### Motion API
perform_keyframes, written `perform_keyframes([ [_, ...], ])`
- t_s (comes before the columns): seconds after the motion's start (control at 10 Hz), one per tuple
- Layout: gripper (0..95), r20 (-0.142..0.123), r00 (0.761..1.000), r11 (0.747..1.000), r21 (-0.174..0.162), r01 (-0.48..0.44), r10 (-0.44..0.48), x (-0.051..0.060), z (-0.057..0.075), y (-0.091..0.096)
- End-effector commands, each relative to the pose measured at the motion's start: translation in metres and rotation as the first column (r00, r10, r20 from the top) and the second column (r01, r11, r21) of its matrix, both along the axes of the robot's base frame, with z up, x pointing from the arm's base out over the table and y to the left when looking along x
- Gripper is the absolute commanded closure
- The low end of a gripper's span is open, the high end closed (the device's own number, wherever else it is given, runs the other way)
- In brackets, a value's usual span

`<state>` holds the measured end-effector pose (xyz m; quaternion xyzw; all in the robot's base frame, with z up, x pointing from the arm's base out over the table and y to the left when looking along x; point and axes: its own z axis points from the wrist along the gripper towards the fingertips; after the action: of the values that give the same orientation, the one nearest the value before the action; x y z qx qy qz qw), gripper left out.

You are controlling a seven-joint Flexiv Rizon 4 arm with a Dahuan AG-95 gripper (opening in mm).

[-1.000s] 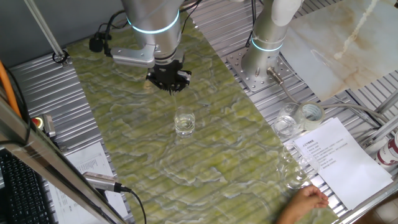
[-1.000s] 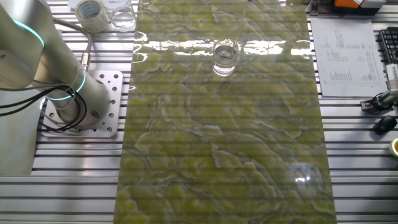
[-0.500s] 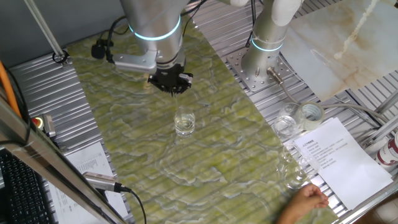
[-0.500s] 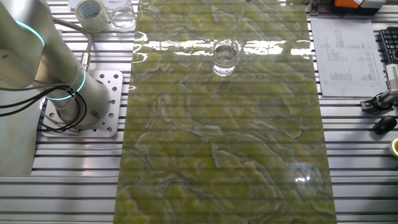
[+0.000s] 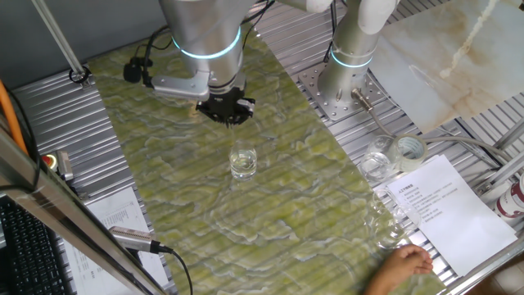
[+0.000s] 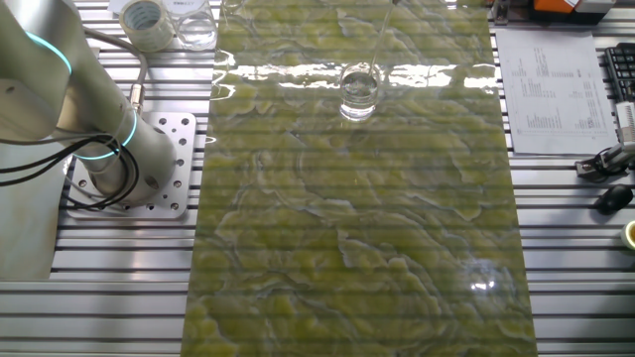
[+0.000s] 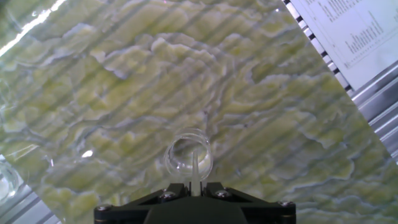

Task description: Stir the beaker with a glass rod

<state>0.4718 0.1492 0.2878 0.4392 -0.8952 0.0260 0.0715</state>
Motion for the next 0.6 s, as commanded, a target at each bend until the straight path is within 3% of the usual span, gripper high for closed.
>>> perform_keyframes([
  [0.1,95.0,-0.008,1.0,1.0,-0.006,0.002,-0.002,0.0015,0.001,0.0006],
  [0.6,95.0,-0.008,1.0,1.0,-0.027,0.001,-0.001,0.002,-0.0023,0.0058],
])
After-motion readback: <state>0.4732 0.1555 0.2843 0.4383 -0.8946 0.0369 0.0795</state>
